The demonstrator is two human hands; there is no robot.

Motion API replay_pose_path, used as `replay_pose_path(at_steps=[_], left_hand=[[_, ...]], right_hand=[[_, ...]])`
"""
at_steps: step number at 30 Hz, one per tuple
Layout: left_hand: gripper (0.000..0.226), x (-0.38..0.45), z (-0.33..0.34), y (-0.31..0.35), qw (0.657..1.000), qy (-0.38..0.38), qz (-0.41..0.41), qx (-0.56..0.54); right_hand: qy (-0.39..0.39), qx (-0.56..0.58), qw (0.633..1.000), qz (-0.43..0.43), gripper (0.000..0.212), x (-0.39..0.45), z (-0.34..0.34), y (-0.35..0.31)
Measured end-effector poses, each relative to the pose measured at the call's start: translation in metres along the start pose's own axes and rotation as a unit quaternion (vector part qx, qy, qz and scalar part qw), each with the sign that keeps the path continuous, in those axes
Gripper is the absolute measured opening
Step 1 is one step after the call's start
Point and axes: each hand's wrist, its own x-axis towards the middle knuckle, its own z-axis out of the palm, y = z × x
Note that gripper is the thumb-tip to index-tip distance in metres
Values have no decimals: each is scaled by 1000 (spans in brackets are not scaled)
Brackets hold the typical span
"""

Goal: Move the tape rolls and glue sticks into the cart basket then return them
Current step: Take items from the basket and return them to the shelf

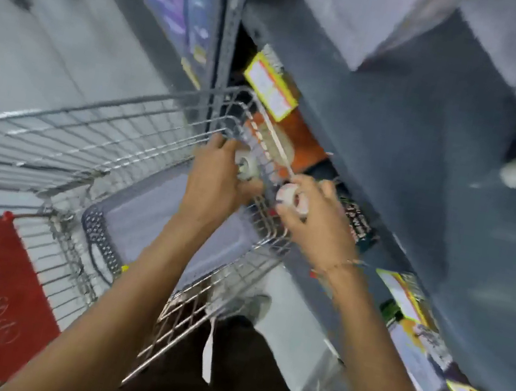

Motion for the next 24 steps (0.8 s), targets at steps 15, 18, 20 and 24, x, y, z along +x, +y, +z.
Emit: replay_pose_path(at_steps=[15, 18, 20, 24], left_hand=[[77, -27, 171, 252, 866, -311, 359, 156], [85, -10, 170, 246, 866, -358, 323, 130], [86, 15, 163, 236, 906, -323, 268, 58], [80, 52, 155, 208, 943, -136, 276, 131]], right_hand=[[97, -42, 948, 302, 48, -87, -147, 218], [65, -53, 953, 293, 58, -86, -143, 225], [67, -53, 957, 276, 63, -84, -138, 225], [76, -63, 959, 265, 47, -80, -133, 220]])
